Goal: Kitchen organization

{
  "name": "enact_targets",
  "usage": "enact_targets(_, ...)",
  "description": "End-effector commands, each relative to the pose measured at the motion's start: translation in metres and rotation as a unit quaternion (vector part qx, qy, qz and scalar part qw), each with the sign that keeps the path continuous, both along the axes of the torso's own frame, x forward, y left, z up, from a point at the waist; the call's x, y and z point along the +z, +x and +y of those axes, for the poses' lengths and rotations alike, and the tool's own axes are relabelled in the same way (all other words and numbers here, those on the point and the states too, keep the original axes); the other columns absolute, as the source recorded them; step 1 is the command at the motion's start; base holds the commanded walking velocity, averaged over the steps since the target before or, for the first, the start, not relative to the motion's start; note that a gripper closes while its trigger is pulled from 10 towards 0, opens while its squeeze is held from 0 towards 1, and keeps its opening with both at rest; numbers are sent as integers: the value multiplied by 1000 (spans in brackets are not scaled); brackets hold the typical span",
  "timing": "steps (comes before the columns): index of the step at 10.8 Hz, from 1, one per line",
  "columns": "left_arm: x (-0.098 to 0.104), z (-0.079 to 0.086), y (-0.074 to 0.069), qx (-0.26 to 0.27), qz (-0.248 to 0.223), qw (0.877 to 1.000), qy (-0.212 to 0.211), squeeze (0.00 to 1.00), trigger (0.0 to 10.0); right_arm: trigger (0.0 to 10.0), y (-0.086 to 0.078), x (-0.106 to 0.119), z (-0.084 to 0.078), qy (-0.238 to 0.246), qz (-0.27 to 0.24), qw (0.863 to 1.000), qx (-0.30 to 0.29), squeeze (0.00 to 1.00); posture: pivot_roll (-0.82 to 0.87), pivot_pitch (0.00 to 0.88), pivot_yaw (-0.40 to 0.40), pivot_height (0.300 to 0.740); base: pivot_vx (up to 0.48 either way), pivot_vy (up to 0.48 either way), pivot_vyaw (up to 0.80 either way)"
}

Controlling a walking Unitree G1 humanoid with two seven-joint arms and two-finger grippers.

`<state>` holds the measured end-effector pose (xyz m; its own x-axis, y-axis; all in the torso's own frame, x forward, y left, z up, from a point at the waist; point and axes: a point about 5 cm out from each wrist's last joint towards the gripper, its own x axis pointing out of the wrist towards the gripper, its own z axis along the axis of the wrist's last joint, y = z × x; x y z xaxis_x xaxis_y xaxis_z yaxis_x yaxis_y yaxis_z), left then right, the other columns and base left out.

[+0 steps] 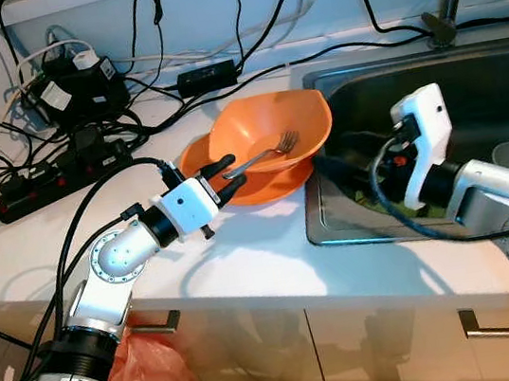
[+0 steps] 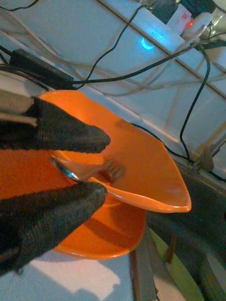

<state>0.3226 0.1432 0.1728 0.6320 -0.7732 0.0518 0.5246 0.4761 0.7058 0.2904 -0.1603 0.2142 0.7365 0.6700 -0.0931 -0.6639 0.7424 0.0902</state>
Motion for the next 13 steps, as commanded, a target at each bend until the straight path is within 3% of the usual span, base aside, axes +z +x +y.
enact_targets(1, 0, 5, 2, 5, 3, 1000, 2, 0, 0, 10000, -5, 2, 5, 2, 0, 1000, 19, 0, 89, 25, 191, 740, 0, 0, 0)
enact_targets(9, 8, 6, 4, 14, -17, 1000, -10, 0, 0, 10000, -9, 1, 12, 8, 2, 999, 40, 0, 92, 28, 189, 740, 0, 0, 0)
enact_targets(11, 31, 9, 11, 41, -30, 995, -88, 0, 0, 10000, -7, 3, 13, 36, 3, 999, 39, 0, 92, 27, 185, 740, 0, 0, 0)
enact_targets(13, 65, 6, 19, 46, -9, 975, -216, 0, 0, 10000, -4, 11, 17, 91, 2, 995, 39, 0, 95, 27, 180, 740, 0, 0, 0)
